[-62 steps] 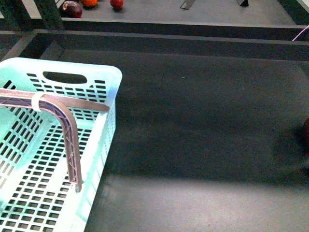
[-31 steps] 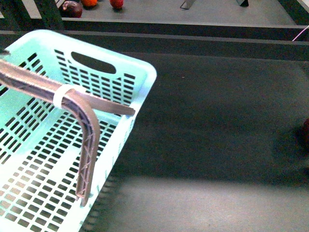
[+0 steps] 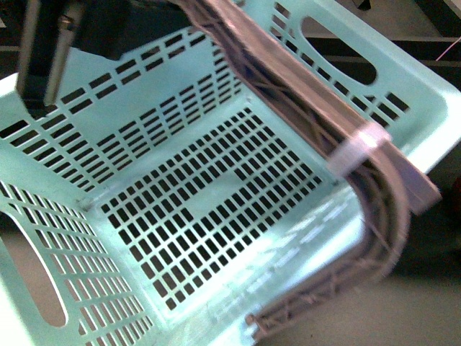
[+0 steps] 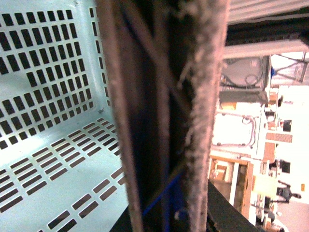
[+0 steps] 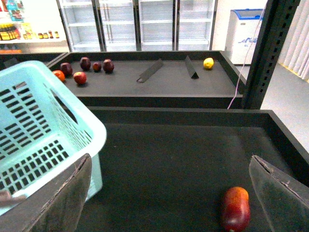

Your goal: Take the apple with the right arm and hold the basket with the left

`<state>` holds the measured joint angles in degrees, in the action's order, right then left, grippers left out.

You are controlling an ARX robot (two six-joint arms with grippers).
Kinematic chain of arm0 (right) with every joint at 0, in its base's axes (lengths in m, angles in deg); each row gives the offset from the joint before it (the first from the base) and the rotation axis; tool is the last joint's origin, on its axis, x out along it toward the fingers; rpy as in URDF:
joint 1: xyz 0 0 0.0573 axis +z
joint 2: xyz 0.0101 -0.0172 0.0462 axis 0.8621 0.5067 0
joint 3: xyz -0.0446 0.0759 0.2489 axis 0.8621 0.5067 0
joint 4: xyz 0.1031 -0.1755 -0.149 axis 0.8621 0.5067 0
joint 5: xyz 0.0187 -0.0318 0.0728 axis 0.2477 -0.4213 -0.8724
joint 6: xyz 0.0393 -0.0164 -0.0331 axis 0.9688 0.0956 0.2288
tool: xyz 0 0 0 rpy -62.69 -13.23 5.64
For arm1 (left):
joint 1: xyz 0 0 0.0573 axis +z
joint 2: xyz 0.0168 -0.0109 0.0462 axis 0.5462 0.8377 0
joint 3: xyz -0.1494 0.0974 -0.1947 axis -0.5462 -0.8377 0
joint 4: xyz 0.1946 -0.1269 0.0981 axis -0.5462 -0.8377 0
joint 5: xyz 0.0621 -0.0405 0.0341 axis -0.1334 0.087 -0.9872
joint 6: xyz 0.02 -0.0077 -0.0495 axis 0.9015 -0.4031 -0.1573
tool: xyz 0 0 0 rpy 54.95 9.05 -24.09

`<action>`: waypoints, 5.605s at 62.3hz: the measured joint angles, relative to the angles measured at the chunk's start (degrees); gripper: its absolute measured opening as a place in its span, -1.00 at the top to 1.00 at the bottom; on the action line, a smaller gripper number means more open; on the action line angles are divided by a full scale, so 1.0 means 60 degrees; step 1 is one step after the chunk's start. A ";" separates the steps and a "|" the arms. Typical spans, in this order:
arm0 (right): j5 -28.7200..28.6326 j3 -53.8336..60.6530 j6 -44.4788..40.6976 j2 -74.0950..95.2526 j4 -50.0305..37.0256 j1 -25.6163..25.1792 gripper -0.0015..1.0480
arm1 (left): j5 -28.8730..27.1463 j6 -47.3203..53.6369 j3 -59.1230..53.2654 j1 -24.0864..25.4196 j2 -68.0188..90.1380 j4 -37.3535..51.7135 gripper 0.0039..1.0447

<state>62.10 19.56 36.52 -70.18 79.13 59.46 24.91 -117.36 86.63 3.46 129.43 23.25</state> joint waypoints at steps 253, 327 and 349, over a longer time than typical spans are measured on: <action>0.0707 -0.5038 0.2983 1.0695 -0.2149 0.2874 -0.35 | -0.0415 0.0135 0.0204 -0.1188 0.0477 0.0055 0.87; 0.2816 -0.1934 0.0710 0.7453 -0.5286 0.2925 -0.10 | -0.0452 0.0171 0.0219 -0.1198 0.0539 0.0051 0.87; 0.1490 -0.0794 0.0062 0.5635 -0.4634 0.1596 0.96 | -0.0423 0.0171 0.0219 -0.1198 0.0535 0.0055 0.87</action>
<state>71.03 14.79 36.89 -36.37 51.33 69.03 22.37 -116.33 87.94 -3.74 132.64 23.58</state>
